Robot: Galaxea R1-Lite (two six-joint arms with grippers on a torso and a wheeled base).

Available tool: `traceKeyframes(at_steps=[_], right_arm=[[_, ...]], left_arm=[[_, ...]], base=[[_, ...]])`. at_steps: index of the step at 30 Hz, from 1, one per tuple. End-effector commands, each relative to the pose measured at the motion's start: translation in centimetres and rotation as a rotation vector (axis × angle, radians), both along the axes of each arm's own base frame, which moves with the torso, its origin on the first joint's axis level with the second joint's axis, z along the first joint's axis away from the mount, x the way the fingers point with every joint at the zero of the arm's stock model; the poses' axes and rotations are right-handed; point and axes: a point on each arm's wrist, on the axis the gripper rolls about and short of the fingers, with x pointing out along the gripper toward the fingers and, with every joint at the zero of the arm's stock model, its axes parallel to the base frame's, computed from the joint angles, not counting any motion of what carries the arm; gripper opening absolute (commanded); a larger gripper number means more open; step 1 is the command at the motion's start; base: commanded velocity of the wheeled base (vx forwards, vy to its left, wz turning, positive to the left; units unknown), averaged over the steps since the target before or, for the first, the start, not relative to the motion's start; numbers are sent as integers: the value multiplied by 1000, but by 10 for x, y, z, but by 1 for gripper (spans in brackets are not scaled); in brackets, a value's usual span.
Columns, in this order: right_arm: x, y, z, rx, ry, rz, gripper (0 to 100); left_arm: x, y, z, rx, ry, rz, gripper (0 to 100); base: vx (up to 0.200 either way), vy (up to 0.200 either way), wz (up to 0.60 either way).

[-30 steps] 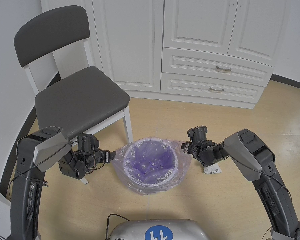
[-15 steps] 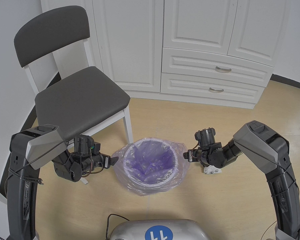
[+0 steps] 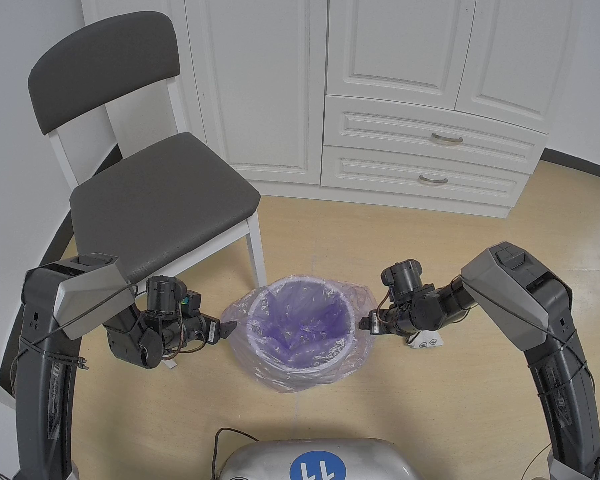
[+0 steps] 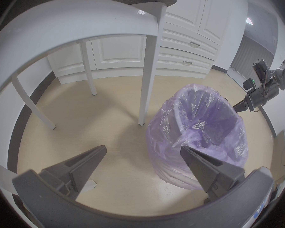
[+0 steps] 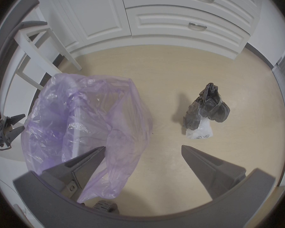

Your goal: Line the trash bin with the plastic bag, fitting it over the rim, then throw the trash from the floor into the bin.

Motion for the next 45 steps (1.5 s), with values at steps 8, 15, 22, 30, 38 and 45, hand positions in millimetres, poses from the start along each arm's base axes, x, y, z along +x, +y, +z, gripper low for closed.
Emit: traceKeyframes(at_steps=[8, 15, 22, 30, 38, 45], right_arm=[[28, 15, -32, -105, 104, 69, 100], [29, 16, -35, -140, 87, 125, 100], [31, 12, -36, -208, 71, 107, 100], [32, 10, -32, -320, 36, 41, 100], [38, 10, 31, -222, -74, -68, 100], [32, 11, 31, -223, -53, -56, 100]], left_arm=[[1, 2, -8, 0, 0, 5, 100], [1, 1, -13, -2, -15, 2, 100], [0, 0, -14, -1, -11, -1, 100], [3, 0, -18, -1, -8, -1, 100], [23, 6, -12, 22, 23, -33, 100], [52, 22, -8, 125, 47, -119, 100]], base=[[0, 0, 0], [0, 0, 0], [0, 0, 0], [0, 0, 0], [0, 0, 0], [0, 0, 0]])
